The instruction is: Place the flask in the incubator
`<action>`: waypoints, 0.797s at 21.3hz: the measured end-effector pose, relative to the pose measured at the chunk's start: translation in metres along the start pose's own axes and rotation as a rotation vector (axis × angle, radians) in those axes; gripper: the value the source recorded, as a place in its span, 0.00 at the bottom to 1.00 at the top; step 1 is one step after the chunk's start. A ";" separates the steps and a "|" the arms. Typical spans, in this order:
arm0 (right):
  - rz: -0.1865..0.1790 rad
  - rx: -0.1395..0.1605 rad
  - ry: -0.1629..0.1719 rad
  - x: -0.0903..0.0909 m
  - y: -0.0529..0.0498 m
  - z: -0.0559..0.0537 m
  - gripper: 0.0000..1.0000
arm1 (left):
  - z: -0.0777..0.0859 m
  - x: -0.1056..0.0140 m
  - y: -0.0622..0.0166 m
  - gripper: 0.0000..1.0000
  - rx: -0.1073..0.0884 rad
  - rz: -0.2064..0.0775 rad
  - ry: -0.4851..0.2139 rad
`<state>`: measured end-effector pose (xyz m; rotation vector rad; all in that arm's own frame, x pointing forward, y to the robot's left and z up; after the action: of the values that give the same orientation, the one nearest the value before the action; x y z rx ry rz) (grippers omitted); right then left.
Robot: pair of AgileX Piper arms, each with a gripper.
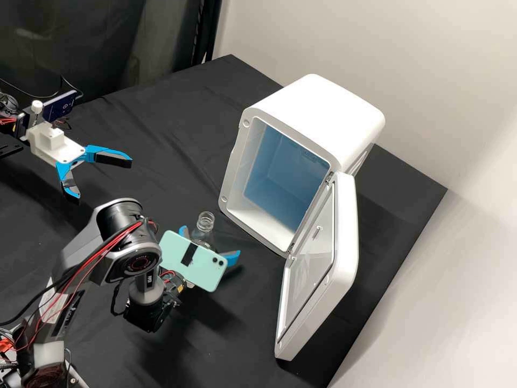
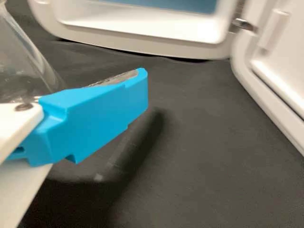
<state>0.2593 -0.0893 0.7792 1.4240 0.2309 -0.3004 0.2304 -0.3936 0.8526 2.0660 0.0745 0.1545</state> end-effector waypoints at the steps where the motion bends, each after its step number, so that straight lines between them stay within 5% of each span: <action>1: 0.006 0.003 -0.008 -0.001 0.001 0.002 1.00 | 0.000 0.000 0.0000 1.00 0.000 0.000 0.000; 6: 0.047 0.005 -0.036 -0.003 0.012 0.012 1.00 | 0.000 0.000 0.0000 1.00 0.000 0.000 0.000; 17: 0.043 -0.005 -0.021 0.000 0.012 0.010 1.00 | 0.000 0.000 0.0000 1.00 0.000 0.000 0.000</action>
<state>0.2628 -0.0978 0.7920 1.4185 0.1835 -0.2795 0.2304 -0.3936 0.8526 2.0660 0.0745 0.1545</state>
